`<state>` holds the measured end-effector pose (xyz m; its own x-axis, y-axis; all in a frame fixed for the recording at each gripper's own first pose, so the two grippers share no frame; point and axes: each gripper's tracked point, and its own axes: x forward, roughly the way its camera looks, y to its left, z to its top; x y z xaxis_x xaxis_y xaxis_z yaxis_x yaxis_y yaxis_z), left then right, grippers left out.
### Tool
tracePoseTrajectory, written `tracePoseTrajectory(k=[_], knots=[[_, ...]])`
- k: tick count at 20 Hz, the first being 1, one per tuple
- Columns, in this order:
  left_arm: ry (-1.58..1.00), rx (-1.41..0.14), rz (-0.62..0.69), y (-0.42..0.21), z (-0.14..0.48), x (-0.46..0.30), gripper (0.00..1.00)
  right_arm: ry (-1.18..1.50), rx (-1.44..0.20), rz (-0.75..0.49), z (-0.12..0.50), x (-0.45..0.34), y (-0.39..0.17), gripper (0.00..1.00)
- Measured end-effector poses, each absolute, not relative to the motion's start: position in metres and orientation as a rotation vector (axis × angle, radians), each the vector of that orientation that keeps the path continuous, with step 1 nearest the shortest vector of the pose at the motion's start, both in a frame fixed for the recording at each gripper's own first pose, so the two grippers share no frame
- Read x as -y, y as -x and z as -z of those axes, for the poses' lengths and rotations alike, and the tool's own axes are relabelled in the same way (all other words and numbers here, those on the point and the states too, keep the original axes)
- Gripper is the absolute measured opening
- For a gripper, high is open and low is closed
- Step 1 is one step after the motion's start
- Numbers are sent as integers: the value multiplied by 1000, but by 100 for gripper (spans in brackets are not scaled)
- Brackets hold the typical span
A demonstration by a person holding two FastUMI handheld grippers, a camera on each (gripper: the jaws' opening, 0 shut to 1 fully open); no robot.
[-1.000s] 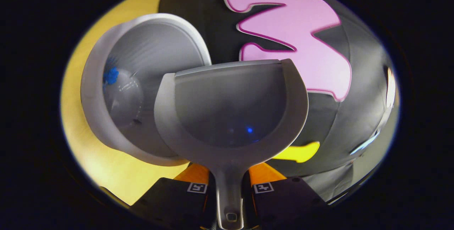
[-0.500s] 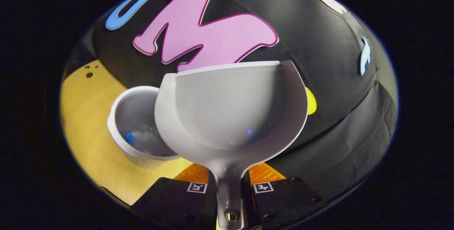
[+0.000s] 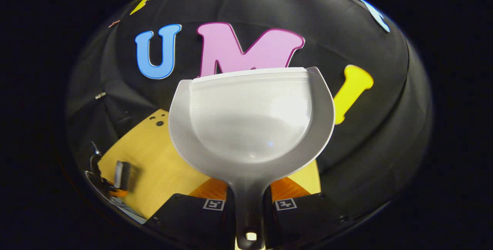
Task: Pick up the small broom and dustpan from the desktop, sweep the trash into the dustpan with the broom, and then empty the trash into the garbage bin.
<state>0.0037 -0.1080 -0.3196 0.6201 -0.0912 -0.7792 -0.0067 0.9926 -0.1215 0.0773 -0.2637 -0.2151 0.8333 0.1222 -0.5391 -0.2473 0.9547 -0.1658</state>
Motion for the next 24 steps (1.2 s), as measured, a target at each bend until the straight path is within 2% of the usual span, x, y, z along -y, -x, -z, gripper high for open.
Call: tracePoseTrajectory(k=[3,7,10,14,18,22,23,24], knots=[[69,-910,34,-13,330,101,25,162,-667,-240,251,272,-63,33],[41,-929,36,-24,339,96,25,57,-813,-304,312,242,7,32],[34,-980,37,-31,356,92,29,58,-954,-314,389,223,45,33],[20,-1050,30,-41,368,88,26,54,-1100,-299,467,208,64,33],[-40,-1127,31,-47,371,87,26,40,-1185,-212,511,209,64,32],[-80,-1163,38,-52,376,87,27,43,-1247,-181,532,212,63,32],[-80,-1175,40,-53,377,87,27,47,-1255,-173,532,212,65,25],[-83,-1187,41,-53,377,88,30,47,-1263,-168,534,211,64,33]])
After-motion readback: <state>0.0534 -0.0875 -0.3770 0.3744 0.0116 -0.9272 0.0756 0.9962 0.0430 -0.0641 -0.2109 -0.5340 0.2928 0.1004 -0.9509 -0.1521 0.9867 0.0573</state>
